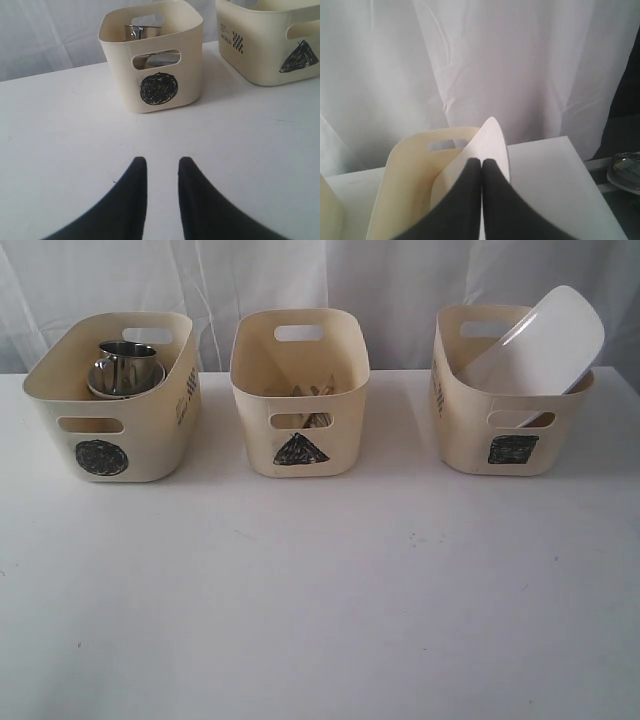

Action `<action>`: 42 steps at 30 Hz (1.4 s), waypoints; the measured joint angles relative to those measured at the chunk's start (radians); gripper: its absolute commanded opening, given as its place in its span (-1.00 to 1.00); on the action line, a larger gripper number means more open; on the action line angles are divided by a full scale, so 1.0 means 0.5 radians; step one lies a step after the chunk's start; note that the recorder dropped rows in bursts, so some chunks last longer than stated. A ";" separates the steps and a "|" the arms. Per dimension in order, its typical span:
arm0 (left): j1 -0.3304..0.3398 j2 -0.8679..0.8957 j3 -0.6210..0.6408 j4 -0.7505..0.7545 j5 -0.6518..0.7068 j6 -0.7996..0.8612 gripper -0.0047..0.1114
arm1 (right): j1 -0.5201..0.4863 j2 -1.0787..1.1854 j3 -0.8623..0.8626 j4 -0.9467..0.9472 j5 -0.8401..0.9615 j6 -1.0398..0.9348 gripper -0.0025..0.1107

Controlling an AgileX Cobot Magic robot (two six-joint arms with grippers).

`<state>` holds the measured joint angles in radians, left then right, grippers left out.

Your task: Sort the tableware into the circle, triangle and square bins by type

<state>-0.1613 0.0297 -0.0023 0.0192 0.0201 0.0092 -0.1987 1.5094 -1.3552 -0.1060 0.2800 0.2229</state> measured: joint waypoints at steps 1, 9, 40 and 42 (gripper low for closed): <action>0.000 0.000 0.000 0.000 0.000 0.000 -0.43 | 0.000 -0.057 0.073 0.000 -0.036 0.009 -0.96; 0.000 0.000 0.000 0.000 0.000 0.000 -0.43 | 0.000 -0.772 0.909 0.000 -0.380 0.061 -0.96; 0.000 0.000 0.000 0.000 0.000 0.000 -0.43 | 0.000 -2.155 1.706 0.080 0.655 0.098 -0.96; 0.000 0.000 0.000 0.000 0.000 0.000 -0.43 | 0.000 -2.162 1.706 0.080 0.659 0.098 -0.96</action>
<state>-0.1613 0.0297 -0.0023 0.0192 0.0201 0.0092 -0.1987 0.4283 -0.5022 -0.0659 0.6096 0.2721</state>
